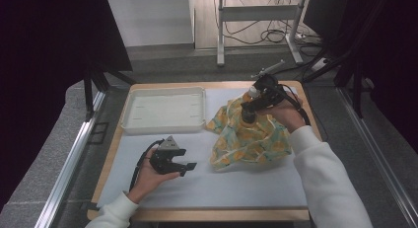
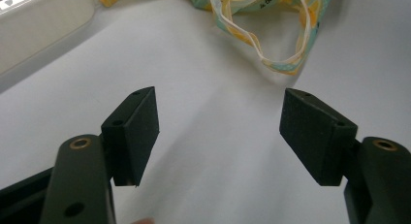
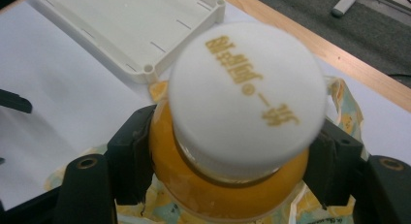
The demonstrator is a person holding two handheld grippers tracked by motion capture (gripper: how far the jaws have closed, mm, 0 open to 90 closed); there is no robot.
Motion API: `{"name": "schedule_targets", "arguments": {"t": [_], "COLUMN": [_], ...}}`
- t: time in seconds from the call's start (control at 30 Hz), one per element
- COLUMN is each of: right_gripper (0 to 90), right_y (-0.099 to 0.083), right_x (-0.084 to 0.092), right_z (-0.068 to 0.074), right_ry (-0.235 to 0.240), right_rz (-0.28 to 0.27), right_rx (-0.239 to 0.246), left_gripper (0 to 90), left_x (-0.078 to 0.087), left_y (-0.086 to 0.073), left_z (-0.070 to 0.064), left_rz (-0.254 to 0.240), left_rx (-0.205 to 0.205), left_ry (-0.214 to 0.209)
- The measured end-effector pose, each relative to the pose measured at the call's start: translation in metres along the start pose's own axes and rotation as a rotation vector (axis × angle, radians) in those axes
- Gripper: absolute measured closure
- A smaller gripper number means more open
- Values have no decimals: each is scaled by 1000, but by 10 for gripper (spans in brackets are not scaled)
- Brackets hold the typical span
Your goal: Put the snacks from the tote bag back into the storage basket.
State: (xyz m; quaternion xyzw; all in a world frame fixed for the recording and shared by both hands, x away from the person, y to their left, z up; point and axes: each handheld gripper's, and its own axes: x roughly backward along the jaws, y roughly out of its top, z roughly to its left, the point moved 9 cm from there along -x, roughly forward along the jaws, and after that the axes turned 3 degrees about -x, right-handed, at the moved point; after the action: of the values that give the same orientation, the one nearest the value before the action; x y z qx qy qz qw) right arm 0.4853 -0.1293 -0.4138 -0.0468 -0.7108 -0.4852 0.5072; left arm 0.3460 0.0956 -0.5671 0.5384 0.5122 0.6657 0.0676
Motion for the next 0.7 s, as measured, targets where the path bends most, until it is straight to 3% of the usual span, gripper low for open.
{"name": "schedule_targets", "arguments": {"t": [0.7], "right_gripper": [302], "right_y": [23], "right_x": [5], "right_z": [17], "right_ry": [33], "right_rz": [-57], "right_rx": [15], "left_gripper": [302], "left_x": [-3], "left_y": [-2], "left_z": [2], "left_rz": [21], "left_rx": [9], "left_ry": [3]}}
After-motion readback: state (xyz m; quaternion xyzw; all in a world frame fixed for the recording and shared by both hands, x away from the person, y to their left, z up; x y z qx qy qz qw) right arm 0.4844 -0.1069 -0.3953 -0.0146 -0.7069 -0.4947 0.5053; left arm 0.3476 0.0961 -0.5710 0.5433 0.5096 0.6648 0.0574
